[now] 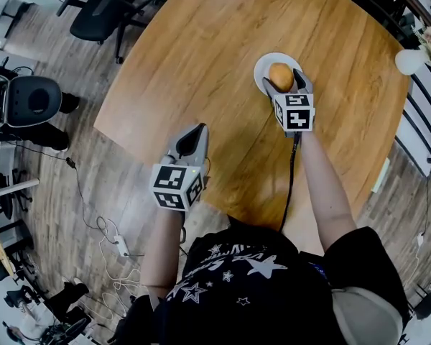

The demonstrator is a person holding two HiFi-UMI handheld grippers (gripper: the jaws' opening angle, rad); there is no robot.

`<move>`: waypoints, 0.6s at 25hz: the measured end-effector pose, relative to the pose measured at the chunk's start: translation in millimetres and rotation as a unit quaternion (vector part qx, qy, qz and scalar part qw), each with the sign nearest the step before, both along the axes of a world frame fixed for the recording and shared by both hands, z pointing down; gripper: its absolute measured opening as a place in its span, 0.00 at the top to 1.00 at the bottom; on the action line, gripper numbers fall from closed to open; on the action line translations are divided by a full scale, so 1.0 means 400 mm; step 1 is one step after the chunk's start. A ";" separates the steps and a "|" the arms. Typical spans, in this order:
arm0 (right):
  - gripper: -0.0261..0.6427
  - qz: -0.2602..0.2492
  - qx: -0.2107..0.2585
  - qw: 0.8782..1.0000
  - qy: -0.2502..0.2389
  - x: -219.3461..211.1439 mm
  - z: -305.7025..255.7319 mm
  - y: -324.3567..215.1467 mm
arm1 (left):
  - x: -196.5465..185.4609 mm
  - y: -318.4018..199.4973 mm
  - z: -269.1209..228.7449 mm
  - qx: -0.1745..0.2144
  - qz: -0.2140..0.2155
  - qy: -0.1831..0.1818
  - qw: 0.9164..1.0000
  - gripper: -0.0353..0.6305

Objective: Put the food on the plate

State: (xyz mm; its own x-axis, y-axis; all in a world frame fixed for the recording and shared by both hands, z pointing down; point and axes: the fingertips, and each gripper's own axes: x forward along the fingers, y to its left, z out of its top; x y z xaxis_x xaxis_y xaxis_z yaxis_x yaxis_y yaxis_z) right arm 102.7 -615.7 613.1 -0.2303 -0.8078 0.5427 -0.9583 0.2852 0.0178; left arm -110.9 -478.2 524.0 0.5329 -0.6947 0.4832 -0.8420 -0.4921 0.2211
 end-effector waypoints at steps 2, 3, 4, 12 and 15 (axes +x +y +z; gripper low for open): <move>0.34 0.002 -0.001 1.000 -0.002 -0.001 -0.002 0.003 | -0.003 0.004 -0.002 0.000 -0.001 0.001 1.000 0.94; 0.32 0.002 -0.003 1.000 -0.002 -0.001 -0.003 0.004 | -0.004 0.006 -0.002 0.000 -0.001 0.001 1.000 0.94; 0.30 0.004 -0.004 1.000 -0.003 -0.001 -0.003 0.006 | -0.004 0.008 -0.002 0.001 -0.001 0.002 1.000 0.94; 0.28 0.027 -0.013 0.999 -0.024 0.023 -0.036 0.036 | -0.005 0.037 -0.017 0.009 0.000 0.009 1.000 0.94; 0.28 0.040 -0.008 0.999 -0.034 0.036 -0.067 0.054 | -0.010 0.055 -0.035 0.017 -0.002 0.013 1.000 0.94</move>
